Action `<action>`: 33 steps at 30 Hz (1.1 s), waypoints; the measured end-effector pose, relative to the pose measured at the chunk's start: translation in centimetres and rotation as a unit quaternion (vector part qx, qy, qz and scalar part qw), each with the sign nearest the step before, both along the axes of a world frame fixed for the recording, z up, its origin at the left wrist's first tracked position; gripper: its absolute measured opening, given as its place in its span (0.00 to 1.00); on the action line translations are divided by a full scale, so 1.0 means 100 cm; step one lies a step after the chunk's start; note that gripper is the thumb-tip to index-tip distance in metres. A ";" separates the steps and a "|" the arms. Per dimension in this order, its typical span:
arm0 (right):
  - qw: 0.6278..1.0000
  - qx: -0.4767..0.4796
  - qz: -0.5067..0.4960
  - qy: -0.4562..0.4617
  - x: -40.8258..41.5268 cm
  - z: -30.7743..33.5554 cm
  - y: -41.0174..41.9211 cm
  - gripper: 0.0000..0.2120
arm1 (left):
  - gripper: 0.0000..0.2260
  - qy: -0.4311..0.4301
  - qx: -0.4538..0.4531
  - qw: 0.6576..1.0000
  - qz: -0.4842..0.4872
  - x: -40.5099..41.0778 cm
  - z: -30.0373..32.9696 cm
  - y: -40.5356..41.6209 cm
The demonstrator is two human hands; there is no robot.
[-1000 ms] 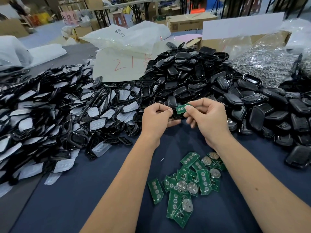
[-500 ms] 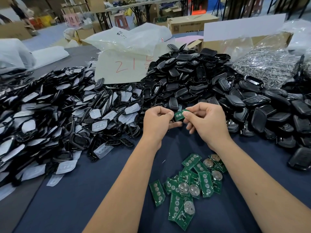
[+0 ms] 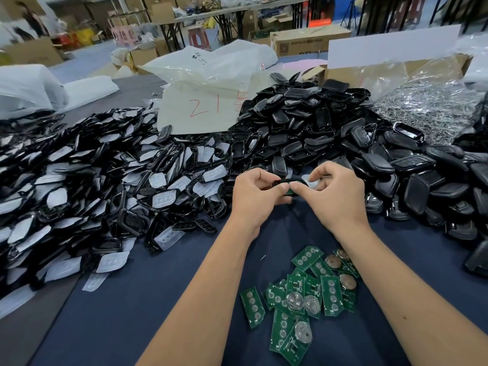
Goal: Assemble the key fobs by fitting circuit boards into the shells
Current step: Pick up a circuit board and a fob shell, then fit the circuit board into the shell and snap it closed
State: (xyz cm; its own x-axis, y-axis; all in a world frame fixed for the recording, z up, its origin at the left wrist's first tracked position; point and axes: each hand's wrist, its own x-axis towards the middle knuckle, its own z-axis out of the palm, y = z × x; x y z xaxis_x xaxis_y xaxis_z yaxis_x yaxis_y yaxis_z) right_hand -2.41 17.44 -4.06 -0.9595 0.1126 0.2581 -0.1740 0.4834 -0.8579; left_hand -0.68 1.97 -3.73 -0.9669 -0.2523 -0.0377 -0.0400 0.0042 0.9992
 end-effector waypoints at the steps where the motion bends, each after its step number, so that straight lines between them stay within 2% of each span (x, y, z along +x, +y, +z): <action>1: 1.000 0.012 0.004 0.004 0.001 0.001 0.001 0.14 | 0.06 -0.002 -0.008 1.000 -0.006 0.000 0.000 -0.001; 6: 0.997 0.024 0.077 -0.011 0.006 0.007 0.002 0.05 | 0.06 -0.003 -0.056 0.996 -0.068 -0.002 0.006 -0.014; 9: 0.991 0.113 0.069 -0.020 0.005 0.006 -0.003 0.12 | 0.09 0.023 -0.191 0.978 -0.075 -0.003 0.007 -0.021; 12: 0.981 0.175 0.052 -0.063 0.003 0.009 -0.008 0.19 | 0.07 0.078 -0.229 0.970 -0.026 -0.003 0.014 -0.025; 15: 0.970 0.226 0.028 -0.081 0.000 0.018 -0.010 0.22 | 0.05 0.120 -0.261 0.956 0.052 -0.003 0.023 -0.041; 17: 0.968 0.248 0.027 -0.039 0.000 0.025 -0.019 0.21 | 0.05 0.132 -0.270 0.948 0.102 -0.001 0.028 -0.058; 22: 0.975 0.193 0.092 0.063 -0.003 0.044 -0.084 0.15 | 0.06 0.124 -0.315 0.916 0.215 0.007 0.034 -0.111; 27: 0.954 0.200 0.176 0.137 -0.016 0.062 -0.169 0.08 | 0.05 0.087 -0.435 0.849 0.287 0.007 0.038 -0.182; 29: 0.938 0.225 0.205 0.165 -0.025 0.069 -0.200 0.06 | 0.05 0.050 -0.489 0.819 0.295 -0.001 0.039 -0.211; 33: 0.886 0.328 0.262 0.198 -0.043 0.072 -0.251 0.12 | 0.14 -0.034 -0.570 0.787 0.234 -0.029 0.041 -0.247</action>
State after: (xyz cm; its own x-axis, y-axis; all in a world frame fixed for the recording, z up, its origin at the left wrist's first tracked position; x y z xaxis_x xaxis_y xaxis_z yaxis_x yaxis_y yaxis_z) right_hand -6.75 -7.69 3.10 -0.6554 -0.6198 0.4317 -0.7463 0.6195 -0.2434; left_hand -3.55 -22.69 0.35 -0.7636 -0.4875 0.4234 -0.3573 0.8652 0.3517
